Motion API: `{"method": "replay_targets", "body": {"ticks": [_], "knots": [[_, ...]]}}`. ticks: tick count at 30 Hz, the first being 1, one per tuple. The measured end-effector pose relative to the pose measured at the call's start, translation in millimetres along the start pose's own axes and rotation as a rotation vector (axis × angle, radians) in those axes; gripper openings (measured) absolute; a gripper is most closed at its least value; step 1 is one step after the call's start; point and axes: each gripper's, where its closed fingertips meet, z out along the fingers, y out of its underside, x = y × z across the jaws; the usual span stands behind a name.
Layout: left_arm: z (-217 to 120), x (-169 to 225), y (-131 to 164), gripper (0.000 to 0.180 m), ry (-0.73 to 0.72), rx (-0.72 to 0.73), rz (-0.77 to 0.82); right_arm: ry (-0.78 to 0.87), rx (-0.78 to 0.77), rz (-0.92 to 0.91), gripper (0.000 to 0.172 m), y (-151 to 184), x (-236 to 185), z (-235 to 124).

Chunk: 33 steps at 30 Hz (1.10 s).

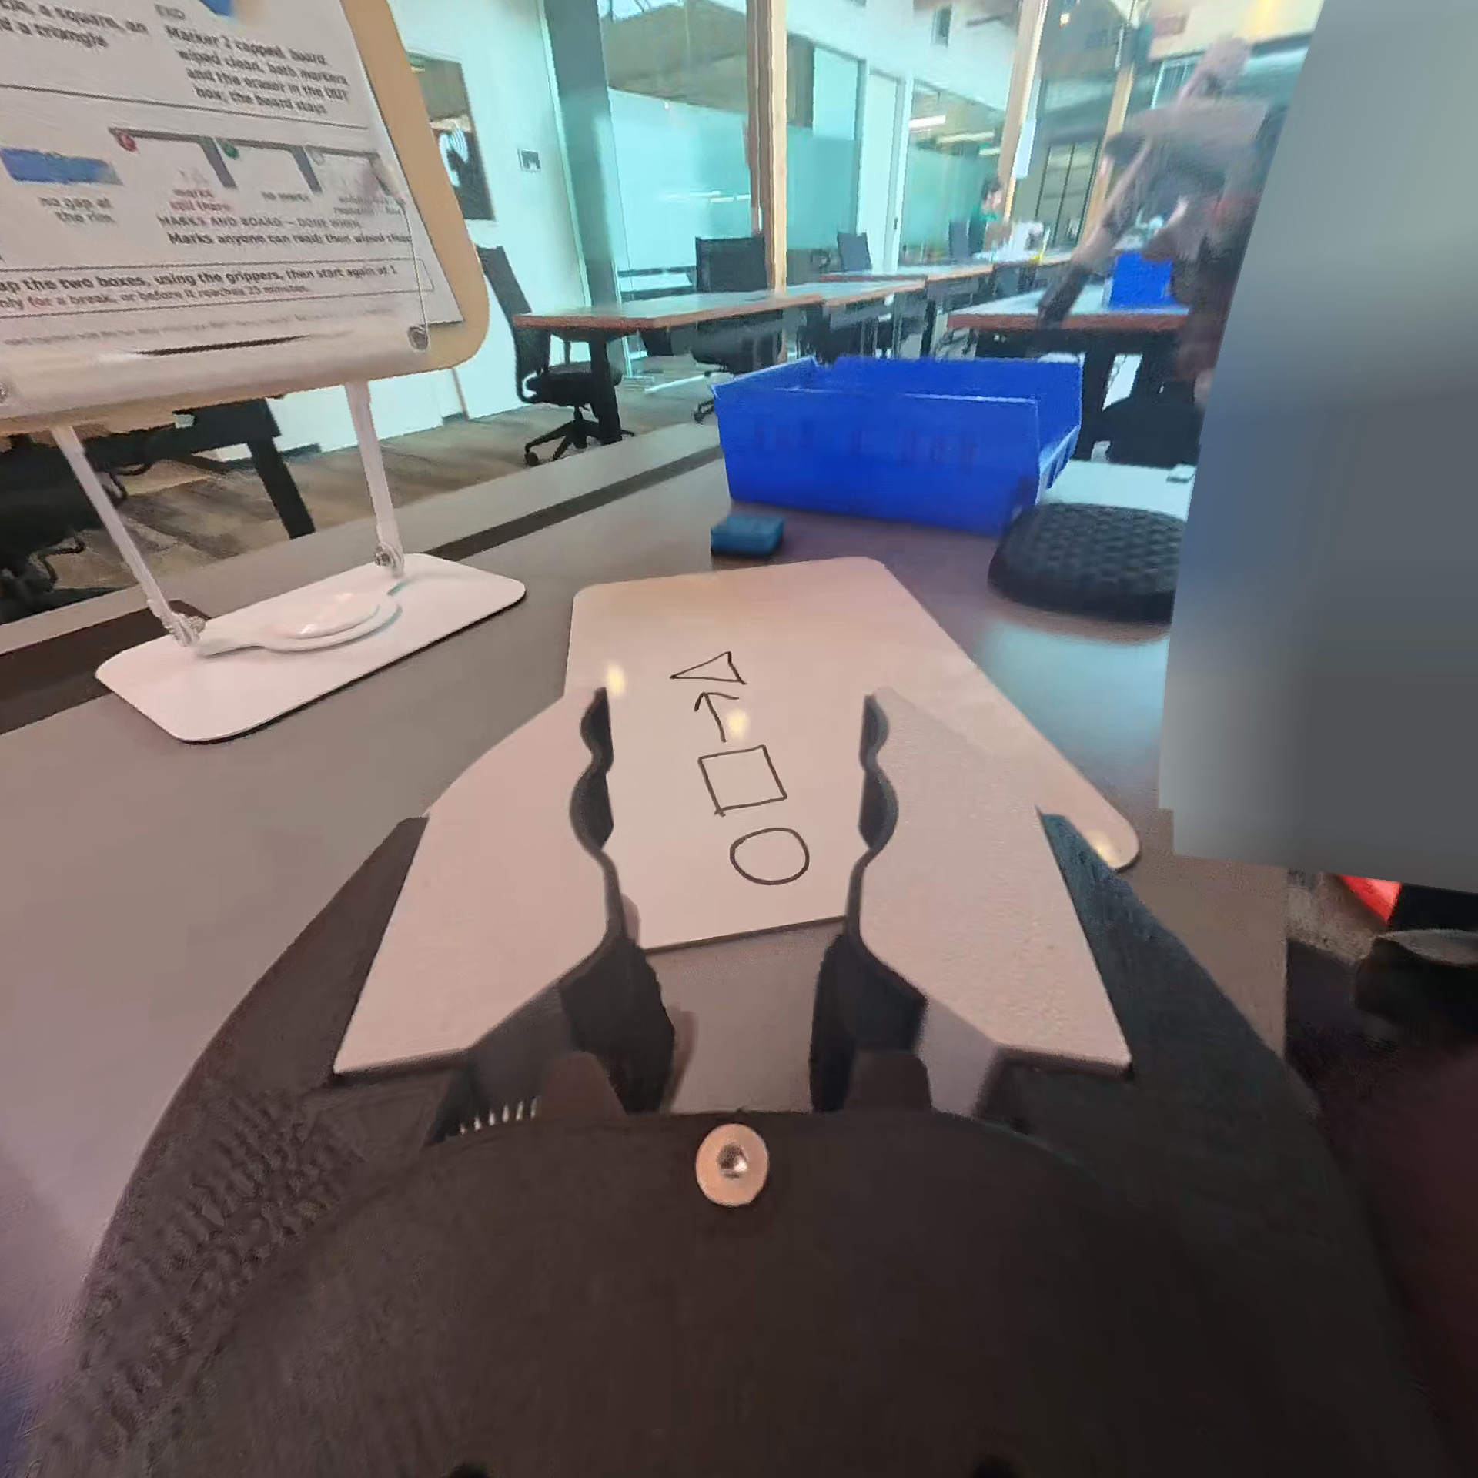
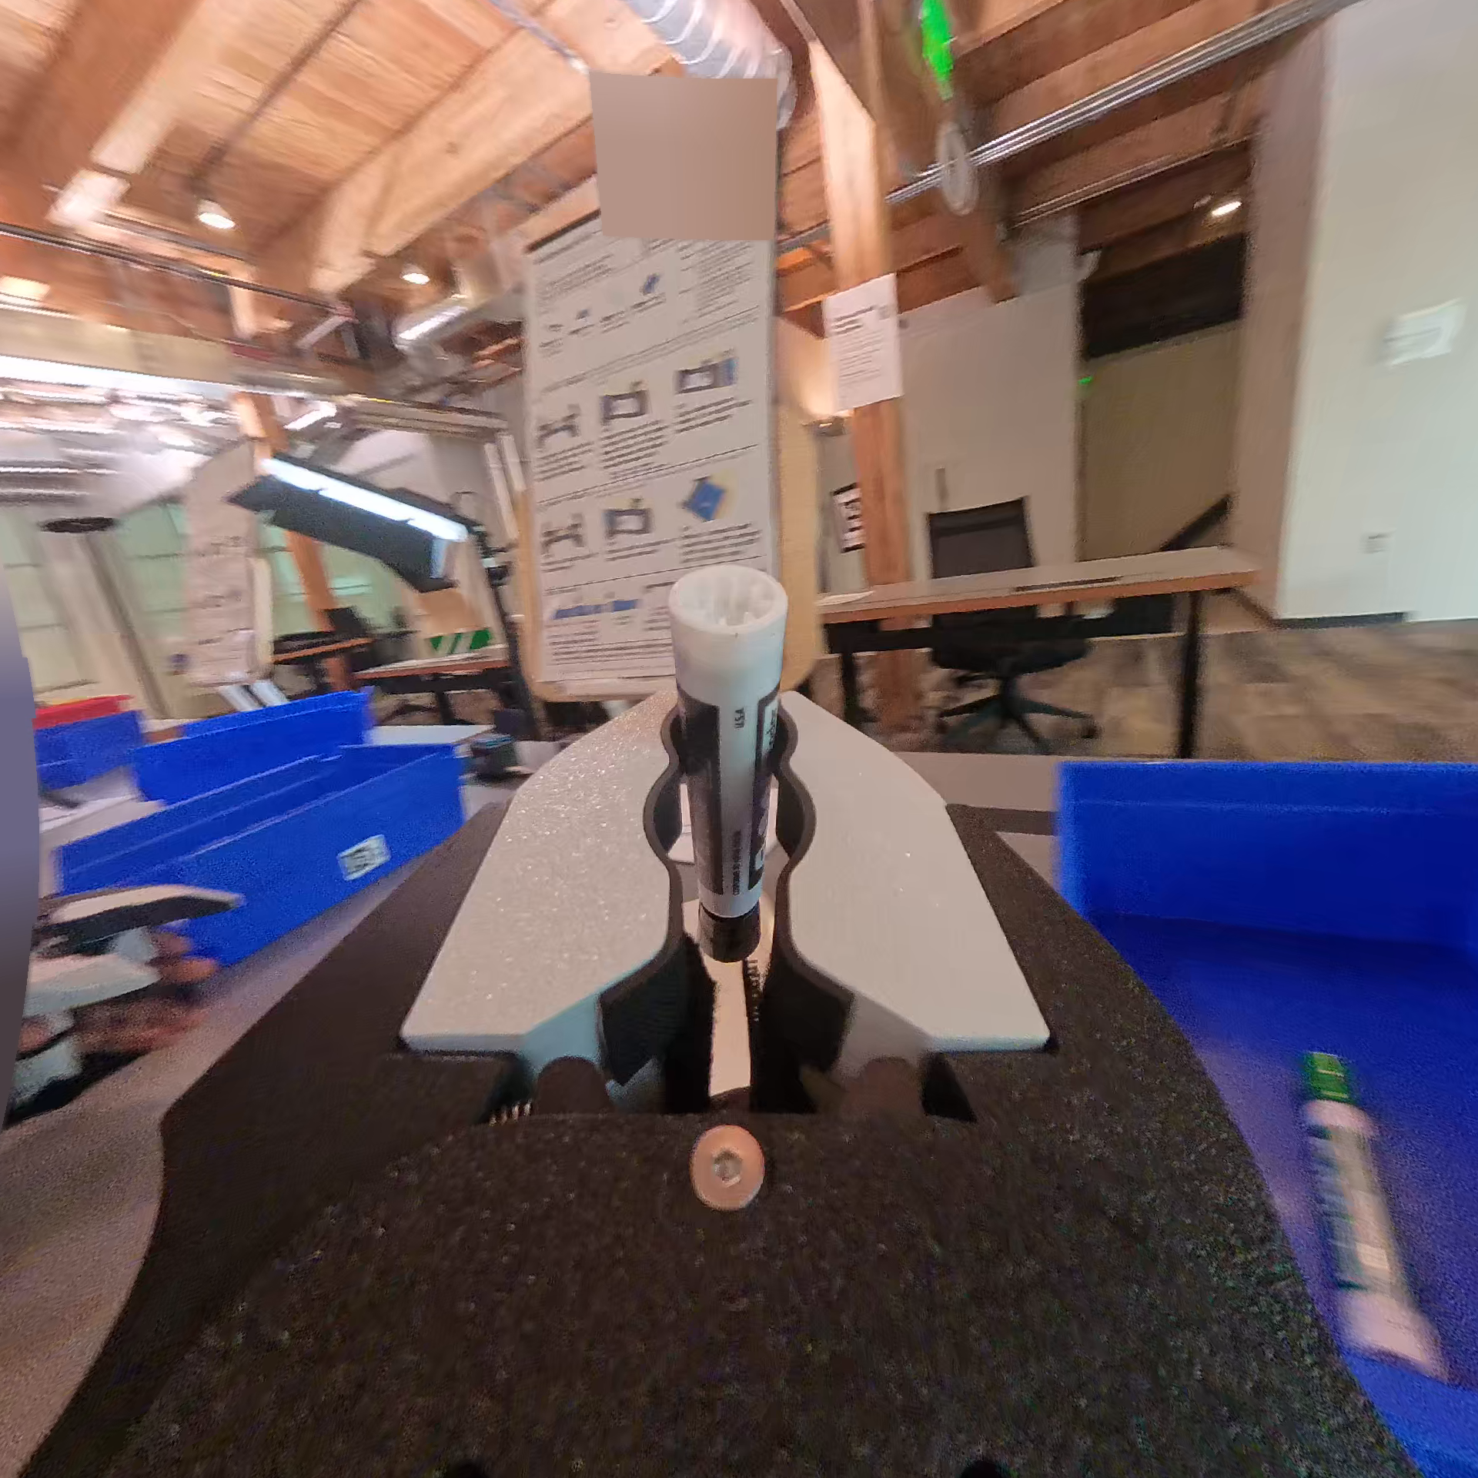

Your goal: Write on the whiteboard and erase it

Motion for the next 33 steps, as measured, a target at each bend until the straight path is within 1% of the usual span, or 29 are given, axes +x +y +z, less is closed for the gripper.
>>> {"method": "replay_targets", "body": {"ticks": [2,5,7,10,12,16,17,19,21,26,30,31,33], "knots": [[1,0,0,0.057,-0.002,0.008,0.001,0.067,0.013,-0.030,0.019,-13,22,-3],[2,-1,-2,0.052,0.002,0.029,-0.028,0.084,0.033,-0.030,0.019,-23,37,-5],[0,-5,-2,0.052,-0.017,0.021,-0.022,0.106,0.037,-0.055,0.019,-26,42,-7],[-1,-12,5,0.052,-0.049,-0.016,0.018,0.172,-0.011,-0.108,0.019,-20,55,-12],[-2,-15,15,0.052,-0.062,-0.064,0.016,0.246,-0.097,-0.143,0.019,-8,73,-16],[0,-20,26,0.054,-0.076,-0.115,-0.039,0.435,-0.360,-0.190,0.019,34,134,-28],[1,-20,25,0.062,-0.073,-0.112,-0.050,0.459,-0.441,-0.182,0.019,47,148,-30],[3,-18,26,0.083,-0.067,-0.116,-0.063,0.486,-0.568,-0.156,0.019,70,168,-32],[4,-16,29,0.089,-0.060,-0.152,-0.050,0.508,-0.630,-0.163,0.020,82,182,-31],[5,-12,37,0.091,-0.051,-0.232,0.018,0.558,-0.657,-0.175,0.019,89,199,-30],[7,-10,43,0.093,-0.032,-0.252,-0.030,0.623,-0.808,-0.174,0.020,109,218,-41],[7,-10,43,0.093,-0.029,-0.251,-0.042,0.634,-0.837,-0.176,0.025,113,221,-41],[7,-10,43,0.093,-0.027,-0.253,-0.056,0.677,-0.825,-0.196,0.067,108,224,-38]]}}
